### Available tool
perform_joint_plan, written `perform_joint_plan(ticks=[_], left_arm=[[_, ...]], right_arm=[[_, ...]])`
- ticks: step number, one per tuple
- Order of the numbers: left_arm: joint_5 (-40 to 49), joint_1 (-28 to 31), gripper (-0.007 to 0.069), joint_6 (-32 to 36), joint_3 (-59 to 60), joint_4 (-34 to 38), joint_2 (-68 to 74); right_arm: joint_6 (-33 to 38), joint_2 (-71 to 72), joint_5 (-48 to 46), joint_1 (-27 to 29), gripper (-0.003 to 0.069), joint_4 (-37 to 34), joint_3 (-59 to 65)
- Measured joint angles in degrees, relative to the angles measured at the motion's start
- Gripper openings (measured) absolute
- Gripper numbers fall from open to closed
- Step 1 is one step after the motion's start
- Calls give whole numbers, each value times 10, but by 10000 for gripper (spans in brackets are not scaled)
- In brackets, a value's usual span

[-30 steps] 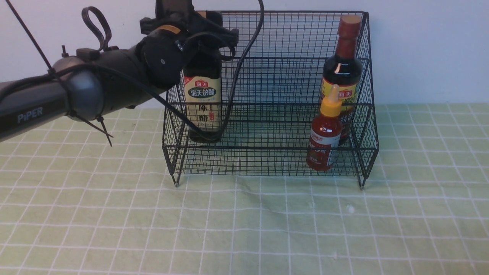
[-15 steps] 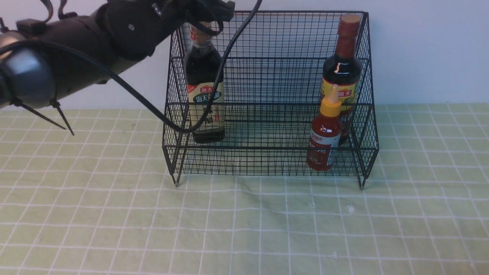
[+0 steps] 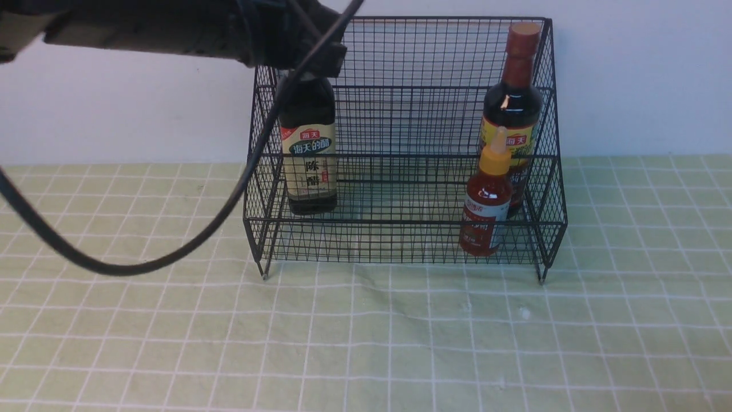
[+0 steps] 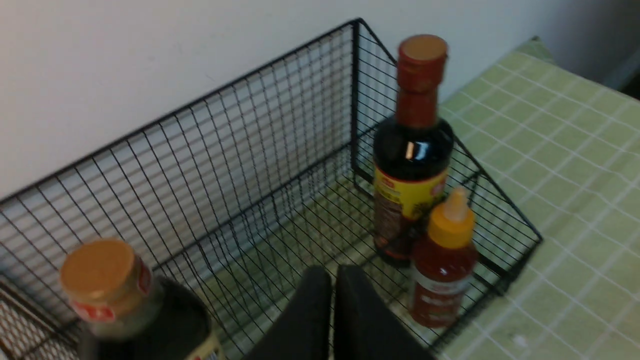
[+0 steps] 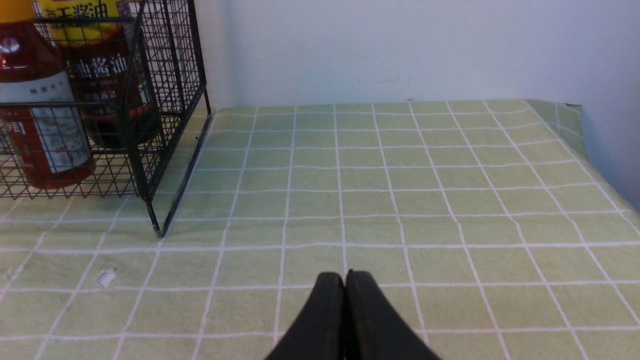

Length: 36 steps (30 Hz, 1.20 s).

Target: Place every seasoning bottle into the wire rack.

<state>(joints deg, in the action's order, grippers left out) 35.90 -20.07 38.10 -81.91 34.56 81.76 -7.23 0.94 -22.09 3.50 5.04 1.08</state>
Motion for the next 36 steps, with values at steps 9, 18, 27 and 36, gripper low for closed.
perform_joint_plan(ticks=[9, 18, 27, 36], left_arm=[[114, 41, -6, -99, 49, -26, -123], [44, 41, -6, -115, 281, -20, -390], [49, 41, -6, -100, 324, -23, -554], [38, 41, -6, -92, 326, -63, -604]], right_arm=[[0, 0, 0, 0, -15, 0, 0], [0, 0, 0, 0, -15, 0, 0], [0, 0, 0, 0, -15, 0, 0], [0, 0, 0, 0, -15, 0, 0]])
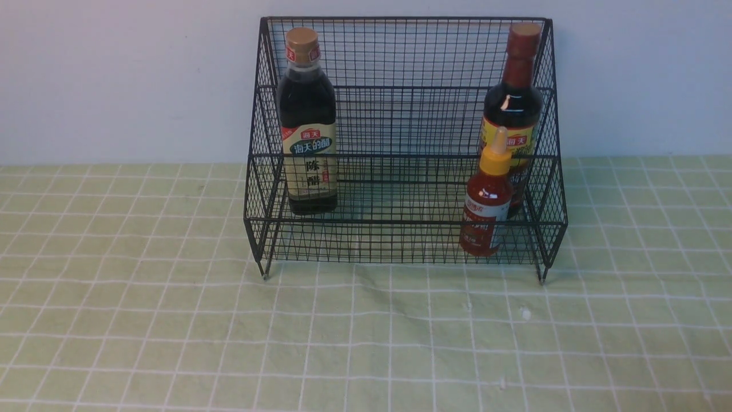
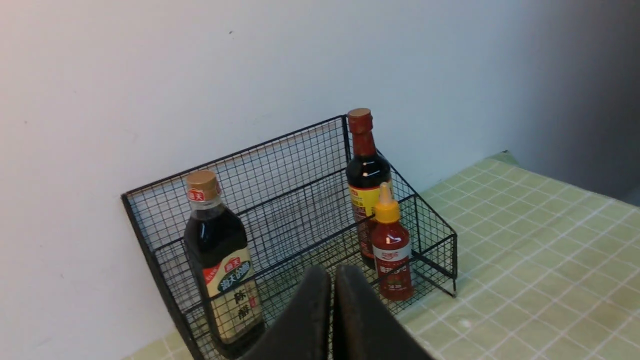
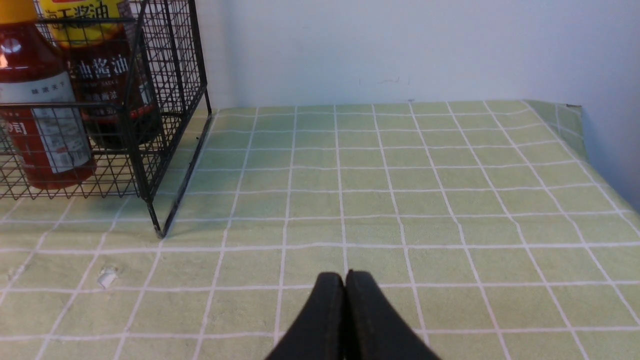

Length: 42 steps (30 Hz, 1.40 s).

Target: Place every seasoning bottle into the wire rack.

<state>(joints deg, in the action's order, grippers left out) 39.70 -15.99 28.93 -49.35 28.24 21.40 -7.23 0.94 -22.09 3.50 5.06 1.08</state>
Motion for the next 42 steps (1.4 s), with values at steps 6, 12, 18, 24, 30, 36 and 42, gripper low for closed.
perform_joint_plan(ticks=[6, 12, 18, 24, 30, 36, 42], left_arm=[[-44, 2, -6, -58, 35, -64, -8], [-121, 48, -6, -209, 150, -205, -75], [-153, 138, -6, -237, 348, -265, -175], [-155, 151, -6, -248, 493, -268, -220], [-171, 126, -6, -267, 507, -270, -220], [-175, 113, -6, -267, 507, -270, -220], [-175, 113, -6, -268, 507, -270, -220]], right_arm=[[0, 0, 0, 0, -15, 0, 0], [0, 0, 0, 0, -15, 0, 0], [0, 0, 0, 0, -15, 0, 0], [0, 0, 0, 0, -15, 0, 0], [0, 0, 1, 0, -15, 0, 0], [0, 0, 1, 0, -15, 0, 0], [0, 0, 1, 0, -15, 0, 0]])
